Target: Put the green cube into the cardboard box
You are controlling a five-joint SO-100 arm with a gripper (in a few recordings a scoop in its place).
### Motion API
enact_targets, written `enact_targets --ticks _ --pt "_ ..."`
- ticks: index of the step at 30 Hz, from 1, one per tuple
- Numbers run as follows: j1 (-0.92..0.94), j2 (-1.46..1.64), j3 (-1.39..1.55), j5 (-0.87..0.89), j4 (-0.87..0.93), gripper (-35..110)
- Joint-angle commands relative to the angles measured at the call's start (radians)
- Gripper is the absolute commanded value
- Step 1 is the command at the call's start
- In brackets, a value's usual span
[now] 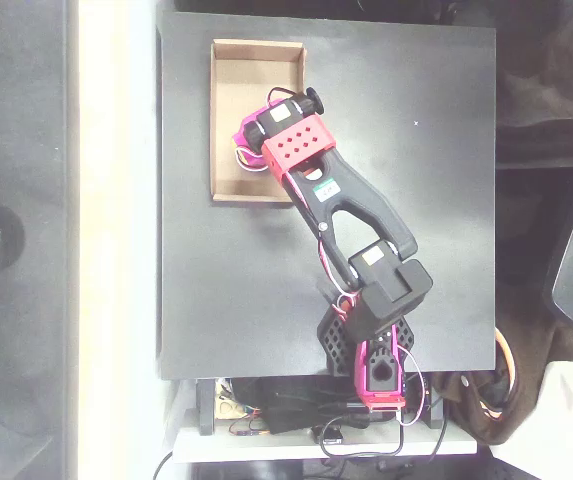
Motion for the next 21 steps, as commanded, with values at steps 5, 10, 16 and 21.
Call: enact_targets --ticks 5,10,16,21 --pt "-0.011 0.023 -0.012 0.006 -0.015 23" --pt "-0.011 0.023 -0.011 0.006 -0.044 30" --pt "-0.011 0.023 -0.011 0.006 -0.044 31" --pt "-0.011 0.025 -0.011 0.006 -0.044 31"
